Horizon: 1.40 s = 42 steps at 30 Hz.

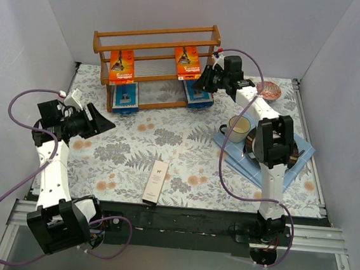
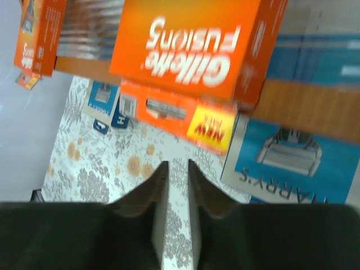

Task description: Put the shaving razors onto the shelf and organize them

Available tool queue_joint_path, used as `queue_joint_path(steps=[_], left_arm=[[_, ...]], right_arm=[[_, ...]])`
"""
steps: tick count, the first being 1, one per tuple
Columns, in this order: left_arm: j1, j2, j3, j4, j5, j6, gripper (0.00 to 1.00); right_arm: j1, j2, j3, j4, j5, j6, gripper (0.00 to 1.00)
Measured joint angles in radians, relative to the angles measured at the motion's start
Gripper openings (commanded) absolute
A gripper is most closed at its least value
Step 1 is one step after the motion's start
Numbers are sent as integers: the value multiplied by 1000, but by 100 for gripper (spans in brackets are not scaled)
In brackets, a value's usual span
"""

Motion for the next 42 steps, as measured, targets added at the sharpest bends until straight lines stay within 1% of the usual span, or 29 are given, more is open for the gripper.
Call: queue_joint_path(steps=[1, 2, 3, 7, 8, 9, 11, 12, 13, 16, 18, 20, 21, 22, 25, 27, 31, 37, 39, 42], left_arm=[[0, -1, -9, 2, 0, -7, 66], [0, -1, -27, 10, -1, -18, 71], [-1, -1, -44, 16, 0, -29, 72], [-37, 10, -151, 47, 16, -95, 73], [-58, 18, -175, 55, 19, -114, 73], [-82, 27, -196, 66, 24, -135, 73], [-127, 43, -225, 89, 28, -170, 73], [-143, 50, -229, 93, 29, -187, 74], [-152, 58, -228, 103, 29, -201, 75], [-154, 81, -186, 111, 23, -229, 76], [-154, 104, -130, 123, 0, -248, 78], [-152, 123, -71, 125, -38, -269, 81], [-149, 130, -42, 127, -60, -281, 85], [-141, 134, -18, 133, -79, -291, 98], [-107, 133, 22, 139, -112, -313, 98], [-86, 127, 20, 143, -128, -332, 98], [-72, 92, -27, 153, -134, -358, 98], [-49, 43, -80, 151, -140, -375, 98], [-42, 28, -87, 149, -144, -376, 98], [-28, 10, -96, 152, -145, -376, 98]], right_arm=[[1, -31, -44, -6, 0, -13, 37], [3, -64, -85, -22, -1, -21, 50], [5, -101, -130, -35, -2, -31, 54], [11, -297, -356, -62, -6, -92, 63], [13, -352, -417, -69, -10, -109, 77], [16, -406, -473, -76, -24, -137, 87], [22, -493, -554, -88, -75, -212, 89], [27, -527, -582, -98, -107, -282, 91], [37, -554, -597, -117, -136, -356, 99], [90, -587, -600, -179, -196, -573, 99], [159, -590, -597, -238, -207, -753, 99], [236, -583, -592, -301, -198, -908, 99], [286, -577, -588, -334, -184, -1014, 99], [333, -571, -584, -359, -174, -1104, 98], [453, -542, -570, -413, -143, -1357, 99], [514, -503, -549, -455, -128, -1527, 99], [581, -412, -504, -519, -105, -1772, 98], [651, -302, -473, -624, -71, -2066, 99], [669, -273, -472, -653, -60, -2139, 99], [681, -238, -472, -671, -48, -2202, 98]])
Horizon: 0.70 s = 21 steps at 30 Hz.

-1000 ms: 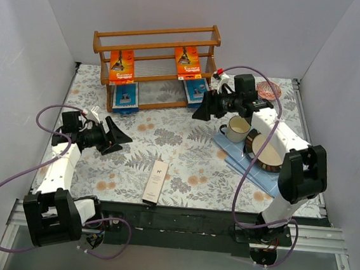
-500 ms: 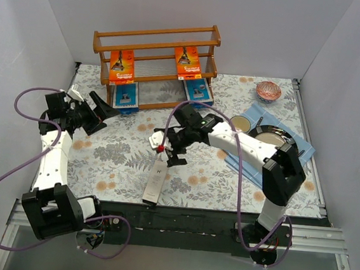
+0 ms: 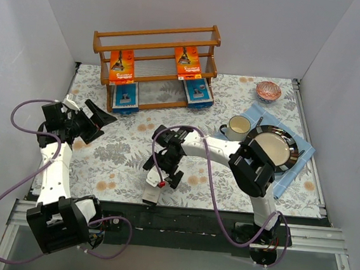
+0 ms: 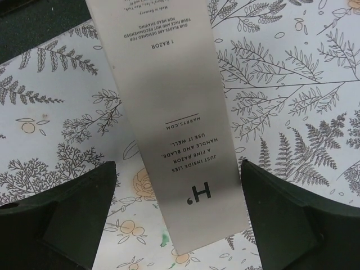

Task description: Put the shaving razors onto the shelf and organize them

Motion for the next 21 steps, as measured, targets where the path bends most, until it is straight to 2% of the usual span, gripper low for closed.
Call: queue_joint_path(steps=[3, 6, 7, 9, 10, 13, 16, 21], left_arm=[[18, -10, -11, 0, 0, -3, 98], [36, -11, -19, -2, 0, -4, 98], [41, -11, -21, -4, 0, -4, 98], [47, -11, -21, -9, 0, -4, 98], [48, -11, -21, -9, 0, -3, 98], [51, -10, -21, -9, 0, -3, 98], [51, -6, -21, -2, 0, -5, 97], [52, 36, -12, 28, 1, -20, 97]], right_arm=[[-2, 23, 6, -1, 5, -29, 94], [-3, 46, 24, -6, 3, -41, 85], [-3, 51, 34, -9, 7, -44, 78], [-1, 69, 58, -16, 7, -41, 71], [-1, 75, 67, -18, 9, -38, 61], [0, 84, 85, -23, 11, 7, 46], [0, 83, 99, -30, 22, 78, 41], [-17, 77, 120, -67, 31, 237, 41]])
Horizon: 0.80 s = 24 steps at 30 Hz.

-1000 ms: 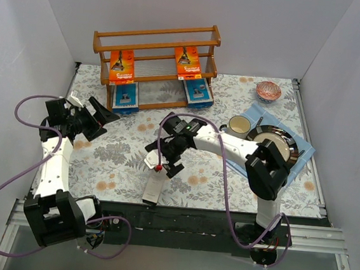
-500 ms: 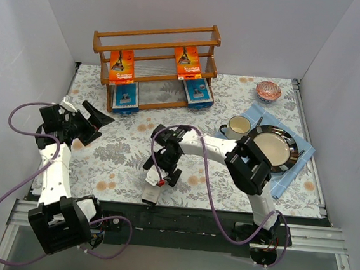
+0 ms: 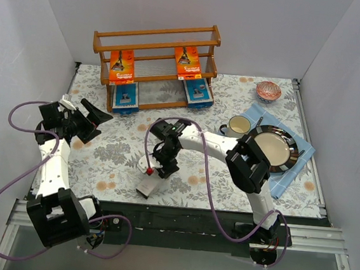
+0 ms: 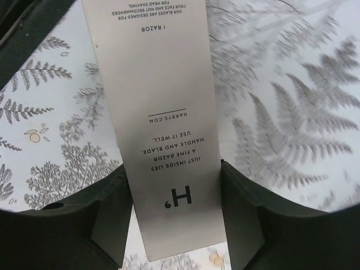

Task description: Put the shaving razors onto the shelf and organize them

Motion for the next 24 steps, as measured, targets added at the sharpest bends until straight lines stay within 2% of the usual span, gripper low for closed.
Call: queue_joint_path(steps=[3, 7, 10, 13, 16, 19, 24], left_arm=[[0, 38, 26, 15, 4, -14, 97], [0, 90, 72, 47, 23, -40, 95], [0, 124, 99, 72, 42, -59, 96], [-18, 141, 106, 122, 67, -66, 98], [-108, 133, 102, 242, 93, -84, 98], [-256, 97, 80, 409, 93, -95, 98], [-493, 94, 84, 578, 72, -58, 98]], right_arm=[[-51, -18, 76, -23, -8, 151, 41], [-169, -43, 267, -8, -4, 341, 41], [-264, -84, 384, 88, 37, 516, 39], [-325, -137, 418, 204, 98, 687, 33], [-331, -169, 422, 320, 157, 871, 33], [-323, -171, 426, 408, 199, 1093, 33], [-320, -176, 414, 486, 298, 1455, 24]])
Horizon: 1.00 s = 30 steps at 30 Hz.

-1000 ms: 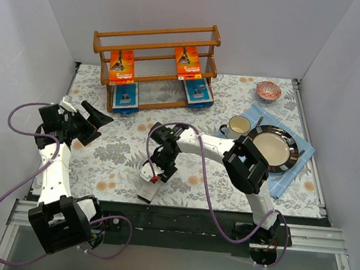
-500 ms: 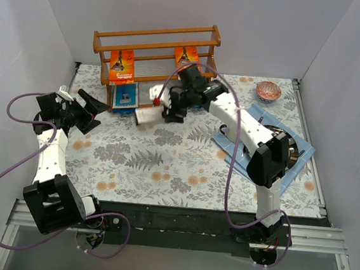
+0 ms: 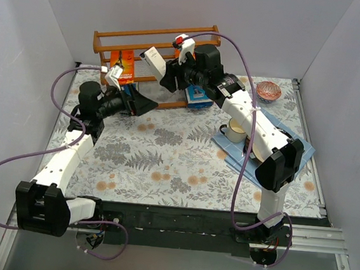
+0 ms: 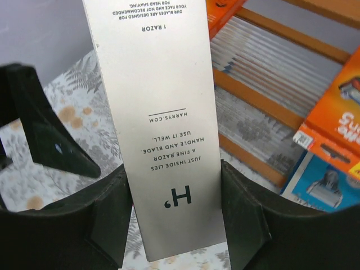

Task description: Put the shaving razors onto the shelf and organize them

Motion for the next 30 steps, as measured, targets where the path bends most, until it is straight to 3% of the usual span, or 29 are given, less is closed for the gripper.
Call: queue_joint_path(steps=[7, 10, 15, 21, 30], left_arm=[[-121, 35, 0, 79, -93, 73, 98], [-177, 36, 3, 100, -196, 130, 98], [-281, 60, 27, 172, -298, 174, 97], [-317, 208, 137, 241, -343, 164, 96], [-339, 361, 232, 284, -399, 118, 90]], right_arm=[[-18, -5, -8, -11, 190, 369, 7], [-30, -5, 8, -78, 306, 535, 1], [-53, -5, 43, -153, 410, 759, 1], [-68, -1, 82, -191, 452, 885, 1], [-84, 2, 91, -197, 452, 936, 1]])
